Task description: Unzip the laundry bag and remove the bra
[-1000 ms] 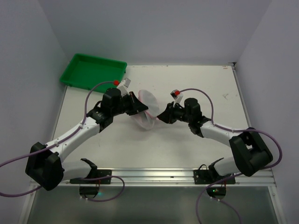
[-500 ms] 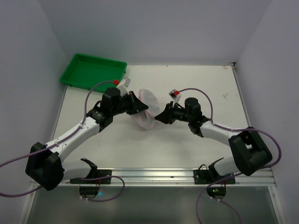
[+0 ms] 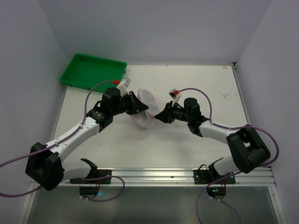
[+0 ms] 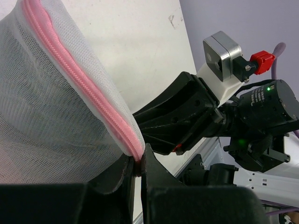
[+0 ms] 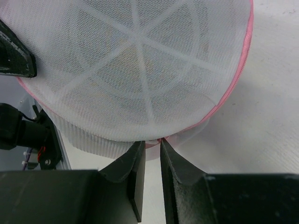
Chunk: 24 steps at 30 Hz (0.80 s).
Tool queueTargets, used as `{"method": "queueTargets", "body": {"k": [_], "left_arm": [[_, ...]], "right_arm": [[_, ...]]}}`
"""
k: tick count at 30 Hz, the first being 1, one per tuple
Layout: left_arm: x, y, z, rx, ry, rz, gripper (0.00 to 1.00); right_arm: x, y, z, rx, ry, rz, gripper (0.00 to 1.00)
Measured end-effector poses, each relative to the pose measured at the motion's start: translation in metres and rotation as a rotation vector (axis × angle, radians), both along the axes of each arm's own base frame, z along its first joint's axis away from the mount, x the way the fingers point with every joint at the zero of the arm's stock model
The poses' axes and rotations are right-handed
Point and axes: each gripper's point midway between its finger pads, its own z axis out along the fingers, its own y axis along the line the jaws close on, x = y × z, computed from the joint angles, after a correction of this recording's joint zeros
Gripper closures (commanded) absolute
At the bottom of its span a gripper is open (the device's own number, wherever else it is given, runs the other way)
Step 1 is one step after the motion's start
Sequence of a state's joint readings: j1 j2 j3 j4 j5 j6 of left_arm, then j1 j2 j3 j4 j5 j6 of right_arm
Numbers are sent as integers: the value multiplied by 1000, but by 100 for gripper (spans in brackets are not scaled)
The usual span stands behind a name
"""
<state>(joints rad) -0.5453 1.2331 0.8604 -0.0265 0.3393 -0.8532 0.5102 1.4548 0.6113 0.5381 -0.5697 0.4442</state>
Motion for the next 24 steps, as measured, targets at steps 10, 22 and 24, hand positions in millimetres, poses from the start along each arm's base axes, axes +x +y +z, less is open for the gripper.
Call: {"method": "queueTargets", "body": {"k": [10, 22, 24], "left_arm": [[-4, 1, -4, 15, 11, -13, 100], [-9, 4, -5, 49, 2, -38, 100], [-9, 4, -4, 50, -2, -44, 100]], "right_arm": [[6, -3, -2, -12, -8, -34, 81], [7, -3, -8, -24, 0, -37, 90], [7, -3, -8, -24, 0, -38, 92]]}}
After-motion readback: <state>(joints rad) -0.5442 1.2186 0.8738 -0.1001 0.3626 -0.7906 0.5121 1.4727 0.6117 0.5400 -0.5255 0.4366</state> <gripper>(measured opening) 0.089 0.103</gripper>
